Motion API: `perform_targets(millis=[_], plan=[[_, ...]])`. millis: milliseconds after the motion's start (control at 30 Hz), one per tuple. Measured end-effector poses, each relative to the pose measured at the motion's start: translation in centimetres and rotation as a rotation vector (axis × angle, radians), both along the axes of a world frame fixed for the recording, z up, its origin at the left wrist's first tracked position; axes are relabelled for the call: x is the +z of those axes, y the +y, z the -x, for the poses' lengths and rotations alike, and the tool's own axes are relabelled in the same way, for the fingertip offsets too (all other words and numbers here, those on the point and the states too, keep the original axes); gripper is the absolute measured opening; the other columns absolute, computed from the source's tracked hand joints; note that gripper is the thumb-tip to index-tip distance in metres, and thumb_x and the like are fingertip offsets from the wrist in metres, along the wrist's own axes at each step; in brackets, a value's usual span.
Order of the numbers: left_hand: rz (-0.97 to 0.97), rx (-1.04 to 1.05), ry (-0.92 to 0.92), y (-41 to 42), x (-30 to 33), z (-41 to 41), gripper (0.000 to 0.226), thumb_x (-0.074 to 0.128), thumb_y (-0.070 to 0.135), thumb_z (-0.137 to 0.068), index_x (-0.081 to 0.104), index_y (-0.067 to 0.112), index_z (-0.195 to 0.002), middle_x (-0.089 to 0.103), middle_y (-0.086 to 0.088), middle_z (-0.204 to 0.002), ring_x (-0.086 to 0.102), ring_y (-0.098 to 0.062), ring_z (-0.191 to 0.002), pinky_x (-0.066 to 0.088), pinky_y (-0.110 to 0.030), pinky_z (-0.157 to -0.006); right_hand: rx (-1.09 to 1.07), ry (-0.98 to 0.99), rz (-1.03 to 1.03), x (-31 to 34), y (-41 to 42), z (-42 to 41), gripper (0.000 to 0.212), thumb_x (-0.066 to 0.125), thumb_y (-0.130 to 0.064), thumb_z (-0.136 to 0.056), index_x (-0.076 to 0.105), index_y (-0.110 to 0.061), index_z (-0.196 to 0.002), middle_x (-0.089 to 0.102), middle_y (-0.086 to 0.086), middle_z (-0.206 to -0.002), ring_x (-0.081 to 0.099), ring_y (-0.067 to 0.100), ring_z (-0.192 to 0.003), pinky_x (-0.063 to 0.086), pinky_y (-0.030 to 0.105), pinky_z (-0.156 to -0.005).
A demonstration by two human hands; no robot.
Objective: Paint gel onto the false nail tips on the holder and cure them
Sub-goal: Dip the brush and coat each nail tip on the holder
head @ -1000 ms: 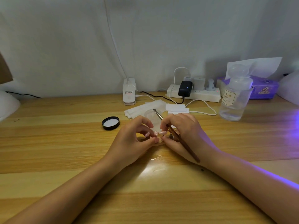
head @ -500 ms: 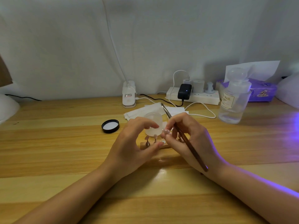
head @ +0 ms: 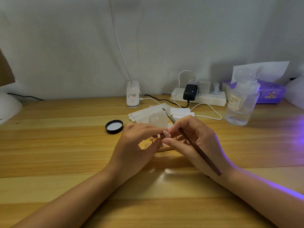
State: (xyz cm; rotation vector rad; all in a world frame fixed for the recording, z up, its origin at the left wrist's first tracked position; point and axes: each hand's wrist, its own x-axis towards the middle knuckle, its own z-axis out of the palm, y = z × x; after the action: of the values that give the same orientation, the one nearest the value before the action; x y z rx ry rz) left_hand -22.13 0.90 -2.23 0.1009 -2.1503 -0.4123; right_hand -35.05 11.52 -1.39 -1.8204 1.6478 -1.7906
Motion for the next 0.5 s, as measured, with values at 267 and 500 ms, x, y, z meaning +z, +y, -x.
perform_targets(millis=[267, 500], plan=[[-0.183, 0.001, 0.114, 0.0, 0.5, 0.0, 0.022, 0.066, 0.011, -0.079, 0.065, 0.015, -0.101, 0.070, 0.000, -0.090, 0.066, -0.015, -0.082, 0.052, -0.048, -0.071, -0.046, -0.041, -0.002, 0.5, 0.1, 0.3, 0.018, 0.054, -0.044, -0.081, 0.060, -0.032, -0.092, 0.067, -0.009, -0.083, 0.064, 0.005, -0.073, 0.053, 0.023, -0.062], [-0.356, 0.017, 0.136, -0.6, 0.6, -0.4, 0.019, 0.064, 0.008, -0.077, 0.068, 0.012, -0.095, 0.069, 0.001, -0.092, 0.064, -0.007, -0.086, 0.049, -0.016, -0.078, -0.125, -0.293, 0.065, 1.9, -0.4, 1.6, 0.025, 0.044, -0.044, -0.080, 0.065, -0.032, -0.079, 0.063, -0.014, -0.060, 0.057, -0.003, -0.060, 0.042, 0.006, -0.059]])
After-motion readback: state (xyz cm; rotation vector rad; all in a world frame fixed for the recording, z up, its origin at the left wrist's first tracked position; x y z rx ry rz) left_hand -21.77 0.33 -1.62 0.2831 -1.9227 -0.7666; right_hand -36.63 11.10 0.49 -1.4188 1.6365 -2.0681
